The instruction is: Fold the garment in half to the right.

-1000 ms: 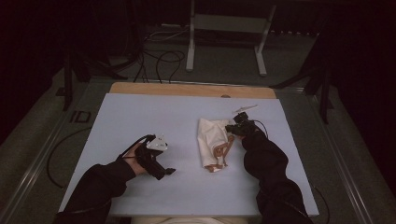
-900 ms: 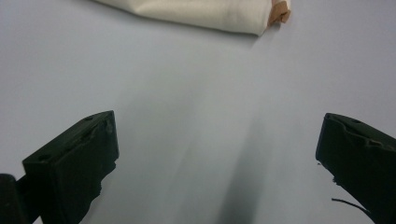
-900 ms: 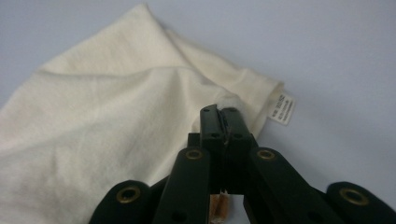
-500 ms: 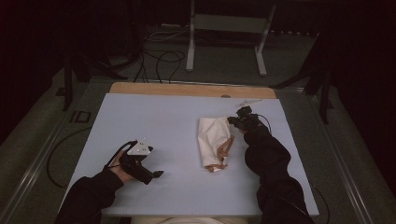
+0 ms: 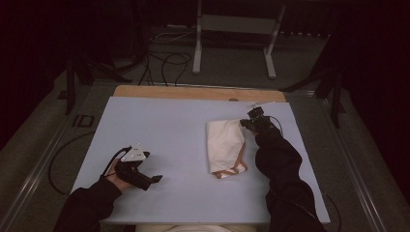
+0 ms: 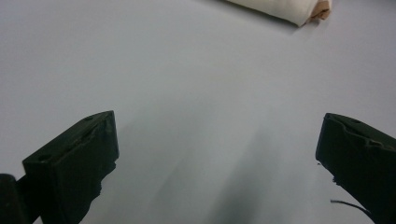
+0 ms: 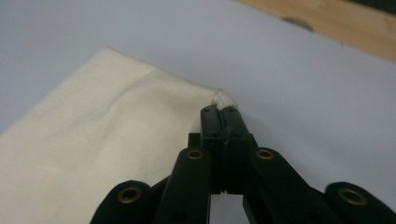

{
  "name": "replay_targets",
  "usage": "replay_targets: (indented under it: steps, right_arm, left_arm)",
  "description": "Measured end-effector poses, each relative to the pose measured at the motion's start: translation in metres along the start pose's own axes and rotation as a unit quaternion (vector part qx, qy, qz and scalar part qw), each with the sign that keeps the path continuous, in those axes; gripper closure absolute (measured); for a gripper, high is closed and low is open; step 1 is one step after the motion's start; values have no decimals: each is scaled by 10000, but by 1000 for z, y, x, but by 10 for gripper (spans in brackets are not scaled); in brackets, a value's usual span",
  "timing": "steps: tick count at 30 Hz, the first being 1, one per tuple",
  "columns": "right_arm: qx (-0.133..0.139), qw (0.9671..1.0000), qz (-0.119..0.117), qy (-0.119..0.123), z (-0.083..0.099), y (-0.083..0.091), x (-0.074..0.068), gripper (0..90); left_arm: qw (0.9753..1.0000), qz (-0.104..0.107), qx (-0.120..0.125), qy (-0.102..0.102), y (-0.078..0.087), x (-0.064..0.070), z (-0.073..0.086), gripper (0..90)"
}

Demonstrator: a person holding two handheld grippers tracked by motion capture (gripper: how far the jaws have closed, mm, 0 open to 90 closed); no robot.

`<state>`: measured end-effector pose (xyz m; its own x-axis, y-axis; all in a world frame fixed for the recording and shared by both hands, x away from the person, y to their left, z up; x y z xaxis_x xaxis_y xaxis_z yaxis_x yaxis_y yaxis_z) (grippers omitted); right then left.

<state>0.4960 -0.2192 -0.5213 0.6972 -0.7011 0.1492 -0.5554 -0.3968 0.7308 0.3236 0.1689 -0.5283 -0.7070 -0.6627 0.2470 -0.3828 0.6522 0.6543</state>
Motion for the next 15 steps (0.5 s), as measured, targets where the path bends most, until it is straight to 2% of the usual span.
replay_targets:
  steps: [9,15]
  right_arm:
    - [-250,9996,102,-122,14,-12,7,900]
    - [-334,9992,69,-200,20,-16,10,900]
  left_arm:
    - [9997,-108,144,145,6,-8,5,2]
    - [9997,-24,141,197,7,-11,7,2]
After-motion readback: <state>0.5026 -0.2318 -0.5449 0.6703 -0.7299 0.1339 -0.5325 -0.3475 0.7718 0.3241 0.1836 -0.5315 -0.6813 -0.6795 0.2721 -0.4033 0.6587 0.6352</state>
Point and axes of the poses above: each handheld gripper's, and its own axes: y roughly backward along the jaws, z roughly out of its underside, x roughly to its right, the point moved 5 cm from there along -y, roughly forward along the jaws, and after that the axes turned 15 degrees about y, right-handed, at the moved point
